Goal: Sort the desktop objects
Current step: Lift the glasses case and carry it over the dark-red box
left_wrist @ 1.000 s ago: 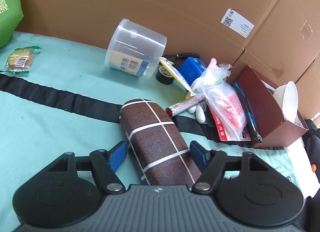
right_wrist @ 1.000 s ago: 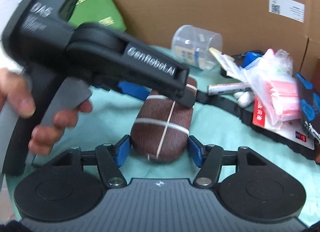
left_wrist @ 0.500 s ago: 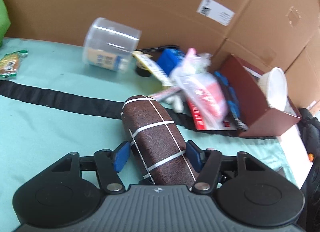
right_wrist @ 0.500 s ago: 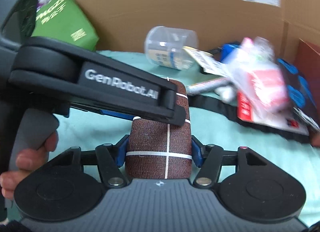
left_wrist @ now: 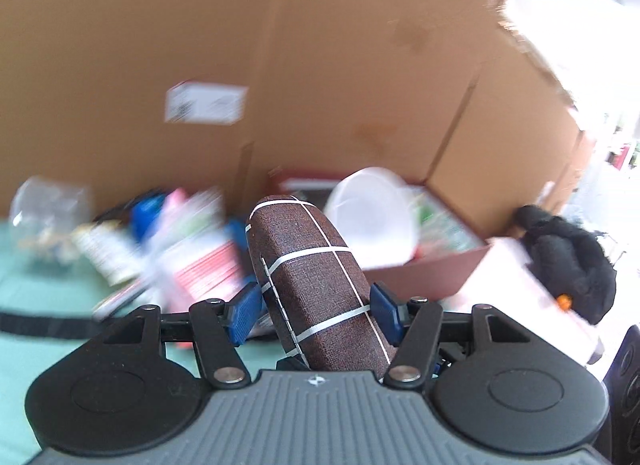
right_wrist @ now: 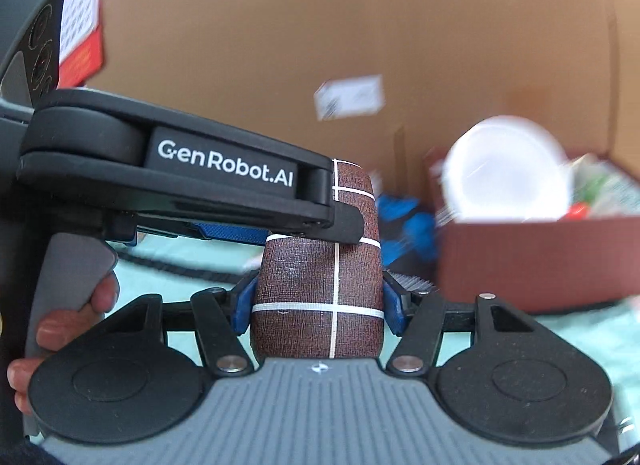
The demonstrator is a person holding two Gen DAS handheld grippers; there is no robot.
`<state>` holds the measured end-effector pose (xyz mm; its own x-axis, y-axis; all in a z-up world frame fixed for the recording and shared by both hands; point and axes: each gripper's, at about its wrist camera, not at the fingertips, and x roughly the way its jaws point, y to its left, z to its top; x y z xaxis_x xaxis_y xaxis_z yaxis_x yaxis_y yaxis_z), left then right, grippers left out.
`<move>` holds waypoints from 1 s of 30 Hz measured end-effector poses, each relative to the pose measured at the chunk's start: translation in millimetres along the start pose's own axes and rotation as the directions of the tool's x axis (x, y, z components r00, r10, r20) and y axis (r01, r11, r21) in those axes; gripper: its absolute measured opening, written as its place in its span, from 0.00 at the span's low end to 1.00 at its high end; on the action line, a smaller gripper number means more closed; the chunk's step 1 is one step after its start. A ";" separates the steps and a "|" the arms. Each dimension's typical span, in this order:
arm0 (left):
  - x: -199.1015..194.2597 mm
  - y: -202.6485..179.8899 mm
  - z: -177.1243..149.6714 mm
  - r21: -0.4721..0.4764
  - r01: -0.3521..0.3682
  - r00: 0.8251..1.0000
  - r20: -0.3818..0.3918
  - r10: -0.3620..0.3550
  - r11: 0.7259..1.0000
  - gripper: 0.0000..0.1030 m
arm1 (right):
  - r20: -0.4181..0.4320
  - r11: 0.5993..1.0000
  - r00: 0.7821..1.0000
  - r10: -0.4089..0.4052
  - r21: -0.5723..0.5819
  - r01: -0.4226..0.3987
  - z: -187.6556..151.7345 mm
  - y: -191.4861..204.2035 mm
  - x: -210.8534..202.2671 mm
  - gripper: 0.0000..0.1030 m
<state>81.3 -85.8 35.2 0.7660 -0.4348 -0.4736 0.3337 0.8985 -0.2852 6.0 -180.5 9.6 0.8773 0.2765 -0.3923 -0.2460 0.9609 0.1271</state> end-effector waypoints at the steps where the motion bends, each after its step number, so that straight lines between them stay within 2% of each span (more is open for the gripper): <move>1: 4.7 -10.5 5.1 0.014 0.015 1.000 0.012 -0.016 1.000 0.60 | 0.024 1.000 1.000 -0.016 0.004 0.016 4.6 -8.8 -6.4 0.59; 5: 34.8 -49.5 23.1 0.069 0.080 0.996 0.034 -0.082 0.994 0.60 | 0.095 0.996 0.992 -0.086 0.030 0.084 19.3 -47.7 -23.4 0.58; 8: 62.6 -70.3 38.3 0.070 0.139 0.990 0.026 -0.142 0.988 0.60 | 0.128 0.989 0.981 -0.144 0.058 0.138 29.1 -79.5 -27.6 0.58; 16: 138.0 -103.5 69.7 0.088 0.238 0.970 0.026 -0.241 0.967 0.59 | 0.164 0.967 0.953 -0.254 0.077 0.244 48.4 -151.4 -24.3 0.58; 22: 183.8 -102.7 85.4 0.078 0.234 0.972 0.012 -0.236 0.969 0.60 | 0.172 0.962 0.948 -0.268 0.101 0.254 58.8 -191.5 4.5 0.58; 26: 204.7 -94.8 86.9 0.066 0.207 0.978 -0.015 -0.207 0.976 0.58 | 0.148 0.965 0.957 -0.251 0.117 0.235 57.9 -201.6 26.0 0.58; 27: 205.6 -93.8 87.3 0.064 0.210 0.978 -0.012 -0.210 0.976 0.60 | 0.129 0.965 0.959 -0.252 0.111 0.239 57.3 -203.4 32.7 0.58; 29: 203.9 -93.1 85.7 0.071 0.222 0.975 -0.001 -0.223 0.972 0.75 | 0.132 0.962 0.953 -0.272 0.066 0.266 53.4 -200.6 40.5 0.60; 30: 202.3 -93.4 84.5 0.084 0.222 0.975 0.007 -0.223 0.971 0.79 | 0.137 0.959 0.949 -0.283 0.042 0.280 51.3 -199.8 41.7 0.60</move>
<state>251.5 -252.5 36.5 0.6757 -0.6240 -0.3925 0.5401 0.7814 -0.3124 112.9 -361.7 14.6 0.9590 -0.0113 -0.2833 0.0267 0.9984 0.0504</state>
